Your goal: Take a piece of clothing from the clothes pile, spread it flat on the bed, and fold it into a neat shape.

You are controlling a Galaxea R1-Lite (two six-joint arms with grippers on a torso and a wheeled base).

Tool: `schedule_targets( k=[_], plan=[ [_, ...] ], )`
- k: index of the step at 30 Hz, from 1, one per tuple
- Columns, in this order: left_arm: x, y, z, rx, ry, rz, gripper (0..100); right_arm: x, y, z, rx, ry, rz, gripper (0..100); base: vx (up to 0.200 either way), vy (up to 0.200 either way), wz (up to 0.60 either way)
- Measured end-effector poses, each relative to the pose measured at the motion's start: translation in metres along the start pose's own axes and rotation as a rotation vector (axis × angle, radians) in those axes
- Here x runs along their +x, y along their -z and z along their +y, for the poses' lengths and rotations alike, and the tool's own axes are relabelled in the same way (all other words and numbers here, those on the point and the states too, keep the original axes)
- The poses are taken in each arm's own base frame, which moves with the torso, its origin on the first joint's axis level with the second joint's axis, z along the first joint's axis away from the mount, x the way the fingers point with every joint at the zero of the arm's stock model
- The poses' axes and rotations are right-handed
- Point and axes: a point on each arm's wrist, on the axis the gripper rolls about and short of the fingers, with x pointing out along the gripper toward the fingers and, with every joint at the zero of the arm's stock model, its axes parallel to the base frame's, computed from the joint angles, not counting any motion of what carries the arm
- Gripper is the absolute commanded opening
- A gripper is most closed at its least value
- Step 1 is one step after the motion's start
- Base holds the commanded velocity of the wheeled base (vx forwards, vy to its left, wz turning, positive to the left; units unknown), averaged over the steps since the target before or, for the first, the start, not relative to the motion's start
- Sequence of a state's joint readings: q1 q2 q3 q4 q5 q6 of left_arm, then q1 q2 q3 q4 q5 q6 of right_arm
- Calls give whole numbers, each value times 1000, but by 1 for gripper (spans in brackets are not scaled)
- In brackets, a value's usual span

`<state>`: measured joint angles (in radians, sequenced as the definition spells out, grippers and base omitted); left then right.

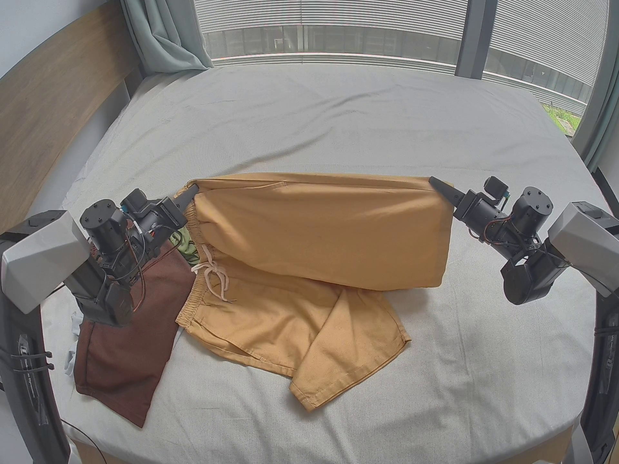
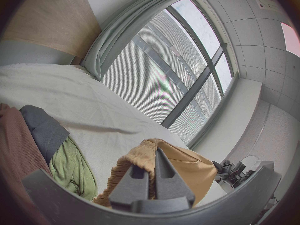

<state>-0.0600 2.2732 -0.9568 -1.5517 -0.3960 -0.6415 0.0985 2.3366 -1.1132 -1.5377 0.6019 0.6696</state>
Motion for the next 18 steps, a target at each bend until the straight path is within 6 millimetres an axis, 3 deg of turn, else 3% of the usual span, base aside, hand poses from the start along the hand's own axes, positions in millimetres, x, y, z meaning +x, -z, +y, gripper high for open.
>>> schedule_targets(
  k=[18],
  plan=[
    [26,12,22,-54,9,-49,0,24,11,-32,-28,-22,-31,0,0,0,0]
  ],
)
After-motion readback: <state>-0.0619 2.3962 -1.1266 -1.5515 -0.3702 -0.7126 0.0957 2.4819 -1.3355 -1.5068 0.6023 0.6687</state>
